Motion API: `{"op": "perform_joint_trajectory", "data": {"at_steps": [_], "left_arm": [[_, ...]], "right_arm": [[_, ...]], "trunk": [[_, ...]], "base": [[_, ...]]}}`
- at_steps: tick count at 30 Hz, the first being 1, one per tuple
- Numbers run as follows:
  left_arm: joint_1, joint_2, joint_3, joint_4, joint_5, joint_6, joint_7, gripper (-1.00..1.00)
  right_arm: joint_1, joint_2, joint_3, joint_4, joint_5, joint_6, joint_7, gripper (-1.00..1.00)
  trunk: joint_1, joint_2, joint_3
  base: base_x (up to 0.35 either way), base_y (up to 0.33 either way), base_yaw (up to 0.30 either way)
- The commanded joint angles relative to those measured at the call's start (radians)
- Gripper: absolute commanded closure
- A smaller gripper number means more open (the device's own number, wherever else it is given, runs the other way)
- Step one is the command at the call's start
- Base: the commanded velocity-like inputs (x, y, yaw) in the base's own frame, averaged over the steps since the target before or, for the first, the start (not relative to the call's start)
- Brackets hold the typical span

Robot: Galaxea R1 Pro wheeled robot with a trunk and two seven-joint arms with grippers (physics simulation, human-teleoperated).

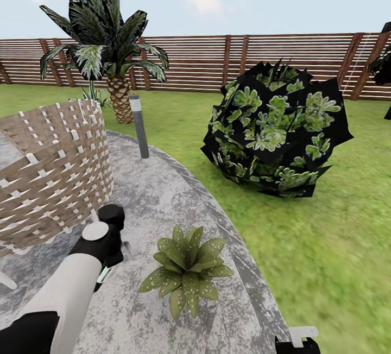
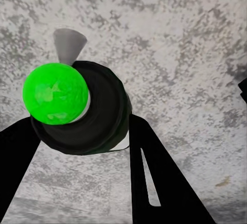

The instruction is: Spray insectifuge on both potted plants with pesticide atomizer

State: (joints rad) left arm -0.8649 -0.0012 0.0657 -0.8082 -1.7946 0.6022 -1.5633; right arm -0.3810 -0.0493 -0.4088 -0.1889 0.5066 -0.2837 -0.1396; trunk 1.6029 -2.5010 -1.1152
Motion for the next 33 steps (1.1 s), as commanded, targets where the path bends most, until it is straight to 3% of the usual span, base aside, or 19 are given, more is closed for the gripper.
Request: {"op": "perform_joint_trajectory", "data": {"at_steps": [1, 5, 10, 14, 20, 23, 26, 33], "left_arm": [[0.0, 0.003, 0.002, 0.0, -0.007, 0.01, -0.008, 1.0], [0.021, 0.028, 0.002, 0.007, -0.006, 0.01, -0.008, 1.0], [0.091, 0.023, -0.001, 0.005, -0.002, 0.01, -0.008, 1.0], [0.1, 0.025, 0.005, -0.004, 0.002, 0.01, -0.008, 1.0], [0.098, 0.048, 0.012, -0.025, 0.005, 0.01, -0.008, 1.0], [0.098, 0.035, 0.007, -0.06, 0.005, 0.013, -0.008, 1.0], [0.089, -0.006, 0.004, -0.083, 0.005, 0.014, -0.008, 1.0], [0.087, -0.015, 0.005, -0.087, 0.006, 0.014, -0.008, 1.0]], "right_arm": [[-0.001, 0.0, -0.007, 0.002, 0.01, -0.004, -0.003, -1.0], [-0.001, 0.0, -0.007, 0.002, 0.01, -0.005, -0.003, -1.0], [-0.001, 0.001, -0.006, 0.002, 0.01, -0.004, -0.003, -1.0], [-0.001, 0.001, -0.006, 0.002, 0.01, -0.003, -0.003, -1.0], [-0.001, 0.0, -0.006, 0.002, 0.011, -0.003, -0.003, -1.0], [-0.001, 0.001, -0.005, 0.002, 0.012, -0.003, -0.003, -1.0], [-0.001, 0.002, -0.005, 0.002, 0.012, -0.003, -0.003, -1.0], [-0.001, 0.002, -0.005, 0.002, 0.011, -0.003, -0.003, -1.0]], "trunk": [[0.0, 0.0, -0.001], [0.0, 0.0, -0.001], [0.0, 0.0, -0.001], [0.0, 0.0, -0.001], [0.0, 0.0, -0.001], [0.0, 0.0, -0.001], [0.0, 0.0, -0.001], [0.0, 0.0, -0.001]], "base": [[0.0, 0.0, 0.0], [0.0, 0.0, 0.0], [0.0, 0.0, 0.0], [0.0, 0.0, 0.0], [0.0, 0.0, 0.0], [0.0, 0.0, 0.0], [0.0, 0.0, 0.0], [0.0, -0.067, 0.031]]}}
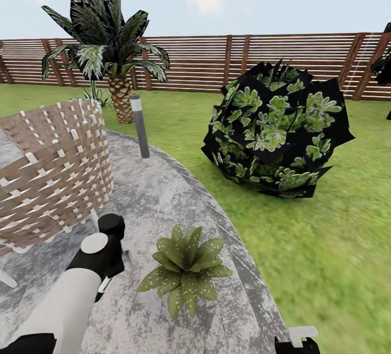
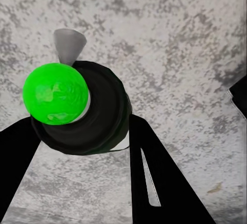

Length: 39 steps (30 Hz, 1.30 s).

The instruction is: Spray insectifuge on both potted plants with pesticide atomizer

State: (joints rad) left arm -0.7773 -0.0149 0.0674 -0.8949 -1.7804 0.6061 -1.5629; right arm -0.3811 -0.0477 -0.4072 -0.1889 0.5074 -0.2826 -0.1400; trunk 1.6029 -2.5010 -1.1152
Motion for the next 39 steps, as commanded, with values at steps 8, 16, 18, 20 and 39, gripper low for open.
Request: {"op": "perform_joint_trajectory", "data": {"at_steps": [8, 16, 18, 20, 39], "left_arm": [[-0.012, -0.003, 0.001, -0.007, -0.011, 0.011, -0.008, 1.0], [-0.119, -0.034, 0.0, -0.004, -0.021, 0.011, -0.008, 1.0], [-0.126, -0.039, -0.001, -0.003, -0.022, 0.011, -0.008, 1.0], [-0.128, -0.041, -0.001, -0.002, -0.022, 0.01, -0.008, 1.0], [-0.113, -0.042, 0.001, 0.002, -0.022, 0.009, -0.008, 1.0]], "right_arm": [[-0.001, 0.0, -0.007, 0.002, 0.01, -0.004, -0.003, -1.0], [-0.001, 0.0, -0.008, 0.003, 0.011, -0.006, -0.003, -1.0], [-0.001, 0.0, -0.008, 0.002, 0.011, -0.006, -0.003, -1.0], [-0.001, -0.001, -0.008, 0.002, 0.01, -0.006, -0.003, -1.0], [-0.001, 0.0, -0.007, 0.002, 0.01, -0.006, -0.003, -1.0]], "trunk": [[0.0, 0.0, -0.001], [0.0, 0.0, -0.001], [0.0, 0.0, -0.001], [0.0, 0.0, -0.001], [0.0, 0.0, -0.001]], "base": [[-0.17, -0.206, 0.195], [-0.082, -0.035, 0.007], [-0.002, -0.001, 0.0], [0.0, 0.0, 0.0], [-0.019, -0.152, 0.159]]}}
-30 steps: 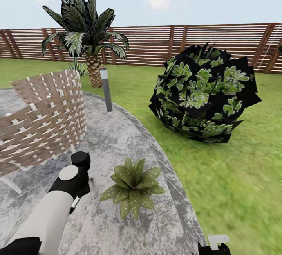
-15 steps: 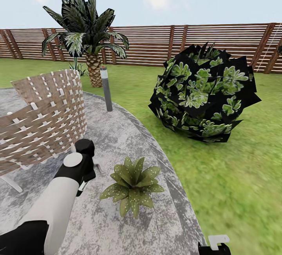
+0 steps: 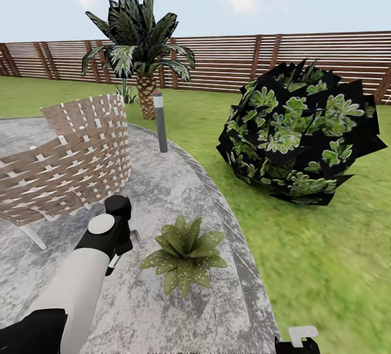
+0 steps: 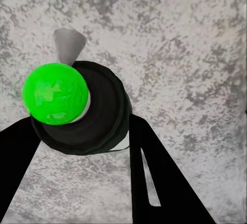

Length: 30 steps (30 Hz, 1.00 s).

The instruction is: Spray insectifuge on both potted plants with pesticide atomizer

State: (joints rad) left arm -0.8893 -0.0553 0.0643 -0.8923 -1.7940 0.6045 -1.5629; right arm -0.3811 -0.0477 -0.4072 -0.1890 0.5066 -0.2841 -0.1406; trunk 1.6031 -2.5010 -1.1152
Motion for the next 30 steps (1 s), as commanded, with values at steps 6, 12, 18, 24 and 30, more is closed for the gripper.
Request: {"op": "perform_joint_trajectory", "data": {"at_steps": [6, 12, 18, 24, 30], "left_arm": [[0.0, 0.0, 0.002, 0.0, -0.008, 0.011, -0.008, 1.0], [-0.002, -0.001, 0.002, -0.005, -0.009, 0.011, -0.008, 1.0], [-0.004, -0.001, 0.001, -0.005, -0.012, 0.011, -0.008, 1.0], [-0.013, -0.003, 0.002, -0.005, -0.056, 0.011, -0.008, 1.0], [-0.016, -0.009, 0.001, -0.005, -0.061, 0.011, -0.008, 1.0]], "right_arm": [[-0.001, 0.0, -0.007, 0.003, 0.012, -0.003, -0.003, -1.0], [-0.001, 0.001, -0.007, 0.003, 0.012, -0.003, -0.002, -1.0], [-0.001, 0.001, -0.007, 0.003, 0.012, -0.003, -0.002, -1.0], [-0.001, -0.001, -0.008, 0.003, 0.011, -0.005, -0.003, -1.0], [-0.001, 0.0, -0.007, 0.003, 0.01, -0.004, -0.004, -1.0]], "trunk": [[0.0, 0.0, -0.001], [0.0, 0.0, -0.001], [0.0, 0.0, -0.001], [0.0, 0.0, -0.001], [0.0, 0.0, -0.001]], "base": [[-0.022, -0.271, 0.019], [0.214, -0.199, 0.0], [0.111, -0.194, 0.0], [-0.235, -0.195, 0.0], [-0.147, -0.087, 0.003]]}}
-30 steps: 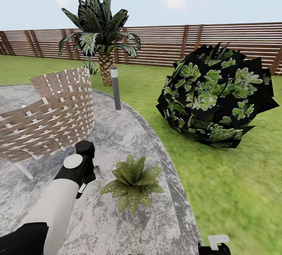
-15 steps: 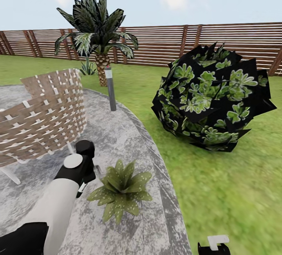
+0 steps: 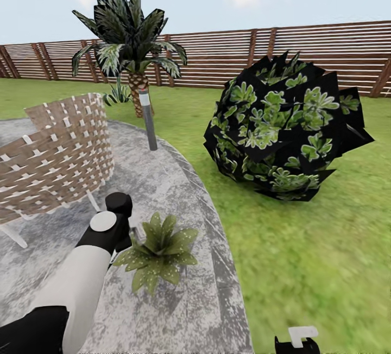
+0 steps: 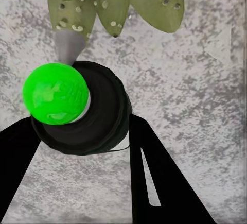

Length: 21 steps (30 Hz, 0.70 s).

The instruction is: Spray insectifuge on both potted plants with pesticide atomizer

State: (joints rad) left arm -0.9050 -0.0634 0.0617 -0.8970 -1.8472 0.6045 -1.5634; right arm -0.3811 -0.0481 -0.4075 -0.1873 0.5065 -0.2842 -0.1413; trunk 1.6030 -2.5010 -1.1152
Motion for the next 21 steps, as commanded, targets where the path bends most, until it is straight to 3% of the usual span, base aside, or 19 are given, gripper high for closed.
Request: {"op": "perform_joint_trajectory", "data": {"at_steps": [1, 5, 9, 11, 15, 21], "left_arm": [[-0.001, -0.003, 0.003, 0.0, -0.008, 0.011, -0.007, 1.0], [-0.002, -0.008, 0.001, 0.0, -0.04, 0.01, -0.007, 1.0], [-0.001, -0.021, -0.007, 0.001, -0.129, 0.009, -0.007, 1.0], [-0.001, -0.03, -0.008, 0.006, -0.146, 0.009, -0.007, 1.0], [0.0, -0.046, -0.009, 0.01, -0.154, 0.009, -0.007, 1.0], [0.001, -0.047, -0.008, 0.01, -0.154, 0.01, -0.007, 1.0]], "right_arm": [[-0.001, 0.001, -0.007, 0.002, 0.011, -0.004, -0.003, -1.0], [-0.001, 0.002, -0.007, 0.002, 0.01, -0.004, -0.003, -1.0], [-0.001, 0.002, -0.007, 0.002, 0.01, -0.004, -0.003, -1.0], [-0.001, 0.002, -0.007, 0.002, 0.01, -0.004, -0.003, -1.0], [-0.001, 0.006, -0.007, 0.0, 0.009, -0.005, -0.002, -1.0], [-0.001, 0.01, -0.007, 0.002, 0.008, -0.004, -0.002, -1.0]], "trunk": [[0.0, 0.0, -0.001], [0.0, 0.0, -0.001], [0.0, 0.0, -0.001], [0.0, 0.0, -0.001], [0.0, 0.0, -0.001], [0.0, 0.0, -0.001]], "base": [[-0.024, -0.012, 0.082], [-0.007, -0.003, 0.222], [-0.001, 0.0, 0.254], [0.0, 0.0, 0.103], [0.0, 0.0, 0.017], [0.023, -0.041, 0.02]]}}
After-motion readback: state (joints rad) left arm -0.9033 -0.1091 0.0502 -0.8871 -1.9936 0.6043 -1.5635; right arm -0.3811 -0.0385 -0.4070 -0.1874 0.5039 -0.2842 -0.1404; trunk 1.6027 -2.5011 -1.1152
